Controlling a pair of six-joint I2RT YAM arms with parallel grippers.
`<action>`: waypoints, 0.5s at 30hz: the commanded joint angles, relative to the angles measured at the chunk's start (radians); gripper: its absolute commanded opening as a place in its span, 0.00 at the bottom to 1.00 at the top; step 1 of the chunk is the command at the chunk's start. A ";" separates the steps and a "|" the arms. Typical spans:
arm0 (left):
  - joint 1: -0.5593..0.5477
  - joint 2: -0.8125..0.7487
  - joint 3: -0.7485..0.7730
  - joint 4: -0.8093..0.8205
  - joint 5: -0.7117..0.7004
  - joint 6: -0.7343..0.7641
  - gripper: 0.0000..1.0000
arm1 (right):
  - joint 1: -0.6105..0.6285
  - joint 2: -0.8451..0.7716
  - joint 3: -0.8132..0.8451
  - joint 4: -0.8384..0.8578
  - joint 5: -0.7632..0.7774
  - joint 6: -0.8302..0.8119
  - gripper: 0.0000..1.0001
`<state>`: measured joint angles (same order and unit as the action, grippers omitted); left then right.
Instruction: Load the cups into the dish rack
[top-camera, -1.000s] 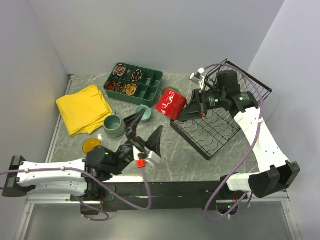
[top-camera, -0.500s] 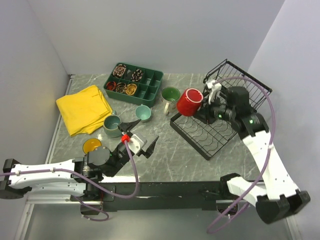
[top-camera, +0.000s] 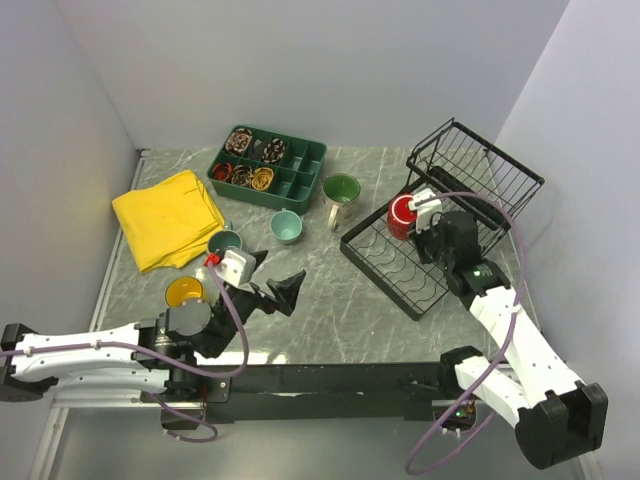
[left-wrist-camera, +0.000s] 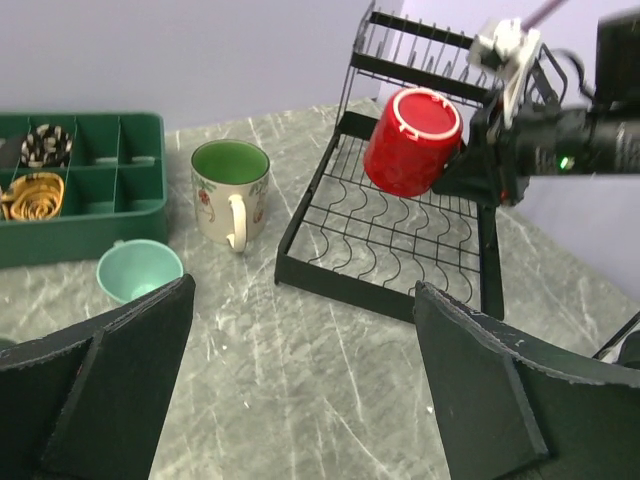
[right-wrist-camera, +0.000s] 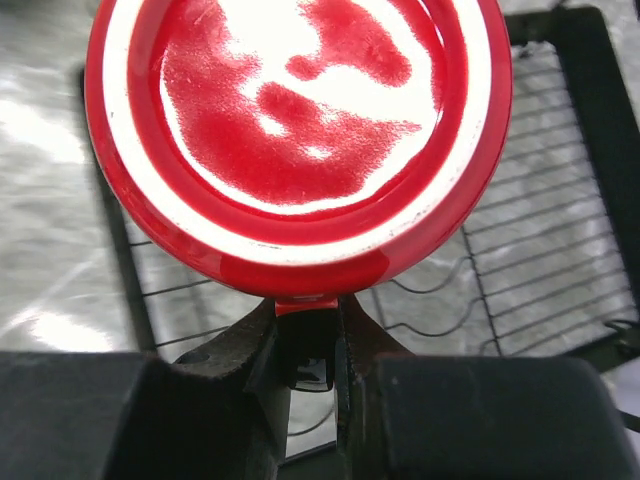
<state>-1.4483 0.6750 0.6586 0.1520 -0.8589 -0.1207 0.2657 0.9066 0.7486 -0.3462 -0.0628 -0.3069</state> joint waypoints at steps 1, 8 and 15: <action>-0.004 -0.040 -0.027 0.021 -0.045 -0.086 0.96 | 0.001 -0.006 -0.054 0.329 0.107 -0.057 0.00; -0.004 -0.074 -0.043 -0.025 -0.065 -0.137 0.96 | -0.002 0.119 -0.087 0.493 0.173 -0.028 0.00; -0.004 -0.078 -0.051 -0.049 -0.084 -0.188 0.96 | -0.006 0.251 -0.060 0.550 0.205 -0.009 0.00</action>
<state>-1.4483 0.6098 0.6201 0.1139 -0.9157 -0.2565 0.2642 1.1187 0.6479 0.0154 0.0956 -0.3321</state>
